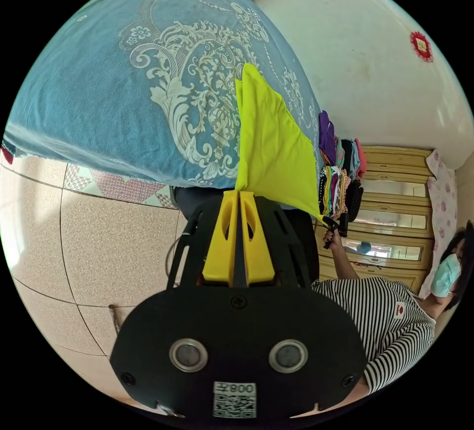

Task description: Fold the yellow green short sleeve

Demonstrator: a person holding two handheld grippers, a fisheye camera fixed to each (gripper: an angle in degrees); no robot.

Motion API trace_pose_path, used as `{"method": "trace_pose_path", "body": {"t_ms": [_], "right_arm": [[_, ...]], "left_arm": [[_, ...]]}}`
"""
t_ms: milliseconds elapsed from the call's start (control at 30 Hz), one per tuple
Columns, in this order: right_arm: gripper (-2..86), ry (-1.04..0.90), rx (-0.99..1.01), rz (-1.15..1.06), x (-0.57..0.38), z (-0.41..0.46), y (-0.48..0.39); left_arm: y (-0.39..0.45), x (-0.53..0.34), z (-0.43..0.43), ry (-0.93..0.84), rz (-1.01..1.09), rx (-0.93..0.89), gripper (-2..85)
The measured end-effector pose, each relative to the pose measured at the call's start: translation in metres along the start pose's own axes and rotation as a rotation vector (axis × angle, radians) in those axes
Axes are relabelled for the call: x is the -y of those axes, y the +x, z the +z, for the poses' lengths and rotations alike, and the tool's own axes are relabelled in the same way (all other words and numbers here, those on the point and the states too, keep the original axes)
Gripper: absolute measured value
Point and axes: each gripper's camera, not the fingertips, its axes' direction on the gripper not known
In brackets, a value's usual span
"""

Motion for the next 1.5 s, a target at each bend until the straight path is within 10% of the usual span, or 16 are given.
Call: {"method": "trace_pose_path", "body": {"t_ms": [600,1067,1500], "right_arm": [[0.4,0.039,0.061,0.058,-0.032,0.02,0.012],[0.5,0.103,0.172,0.012,-0.054,0.018,0.008],[0.5,0.126,0.243,-0.061,-0.066,0.018,0.004]], "left_arm": [[0.204,-0.035,0.042,0.163,-0.049,0.143,0.3],[0.687,-0.054,0.339,-0.253,0.836,0.138,1.9],[0.972,-0.132,0.53,-0.305,1.185,0.403,8.2]]}}
